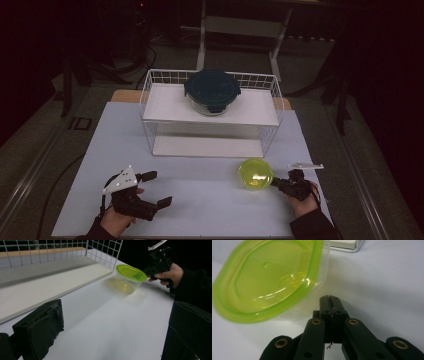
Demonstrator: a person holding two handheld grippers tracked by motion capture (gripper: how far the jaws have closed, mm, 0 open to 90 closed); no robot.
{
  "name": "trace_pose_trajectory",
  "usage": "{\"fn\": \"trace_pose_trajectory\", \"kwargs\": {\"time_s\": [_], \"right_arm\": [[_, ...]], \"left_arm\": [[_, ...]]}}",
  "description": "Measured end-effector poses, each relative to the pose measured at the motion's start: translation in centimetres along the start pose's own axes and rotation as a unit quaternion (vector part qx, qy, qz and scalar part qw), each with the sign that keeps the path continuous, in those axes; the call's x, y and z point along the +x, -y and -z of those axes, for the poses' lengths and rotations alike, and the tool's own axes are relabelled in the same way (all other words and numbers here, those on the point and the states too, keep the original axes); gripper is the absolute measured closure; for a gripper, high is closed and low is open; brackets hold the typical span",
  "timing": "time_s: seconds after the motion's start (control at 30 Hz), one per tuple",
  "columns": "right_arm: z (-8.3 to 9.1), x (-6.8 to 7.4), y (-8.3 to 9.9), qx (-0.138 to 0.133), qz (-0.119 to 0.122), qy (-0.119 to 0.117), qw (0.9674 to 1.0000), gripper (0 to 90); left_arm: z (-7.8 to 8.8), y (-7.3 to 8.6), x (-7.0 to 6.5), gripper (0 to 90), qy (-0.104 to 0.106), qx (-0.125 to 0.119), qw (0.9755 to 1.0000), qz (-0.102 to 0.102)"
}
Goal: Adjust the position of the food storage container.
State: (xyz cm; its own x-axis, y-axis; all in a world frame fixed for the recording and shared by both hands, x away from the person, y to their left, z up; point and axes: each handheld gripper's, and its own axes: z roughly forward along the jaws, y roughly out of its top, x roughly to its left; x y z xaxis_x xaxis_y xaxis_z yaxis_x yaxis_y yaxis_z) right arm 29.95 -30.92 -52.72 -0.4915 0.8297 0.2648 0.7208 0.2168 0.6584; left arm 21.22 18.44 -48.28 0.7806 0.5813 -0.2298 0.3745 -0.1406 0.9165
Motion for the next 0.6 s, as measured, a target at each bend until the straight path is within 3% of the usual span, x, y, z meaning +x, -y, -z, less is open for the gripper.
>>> {"fn": "trace_pose_trajectory", "kwargs": {"time_s": [0.3,0.6], "right_arm": [[-1.2,1.2,-0.5,0.013,0.015,-0.018,0.9996,90.0],[-2.6,3.6,-1.3,0.022,0.041,-0.046,0.9979,90.0]], "left_arm": [[0.1,0.1,0.0,0.0,0.001,-0.001,1.0000,0.000],[0.1,0.1,-0.1,0.0,0.001,0.001,1.0000,-0.002]]}}
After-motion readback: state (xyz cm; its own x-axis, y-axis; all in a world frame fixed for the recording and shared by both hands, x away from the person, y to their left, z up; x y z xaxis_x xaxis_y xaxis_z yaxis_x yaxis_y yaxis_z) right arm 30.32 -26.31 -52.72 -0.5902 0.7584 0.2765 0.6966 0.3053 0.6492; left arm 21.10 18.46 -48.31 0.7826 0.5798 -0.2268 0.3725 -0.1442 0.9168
